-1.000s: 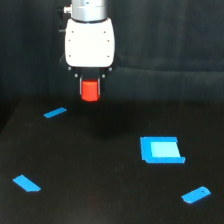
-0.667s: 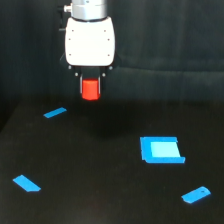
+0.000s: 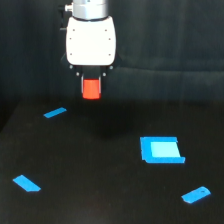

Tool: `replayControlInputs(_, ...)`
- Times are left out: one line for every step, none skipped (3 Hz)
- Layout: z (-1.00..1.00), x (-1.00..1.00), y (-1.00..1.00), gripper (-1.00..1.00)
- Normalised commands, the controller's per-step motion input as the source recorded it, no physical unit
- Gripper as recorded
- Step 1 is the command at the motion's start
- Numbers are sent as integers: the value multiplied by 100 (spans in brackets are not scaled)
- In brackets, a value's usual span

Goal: Pick up the red object from the table

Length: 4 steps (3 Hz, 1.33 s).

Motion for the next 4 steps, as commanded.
replayControlInputs(-9, -2, -1, -100)
replayControlInputs(4, -3, 0, -100)
replayControlInputs(3, -5, -2, -90)
replayControlInputs(-10, 4, 0, -96)
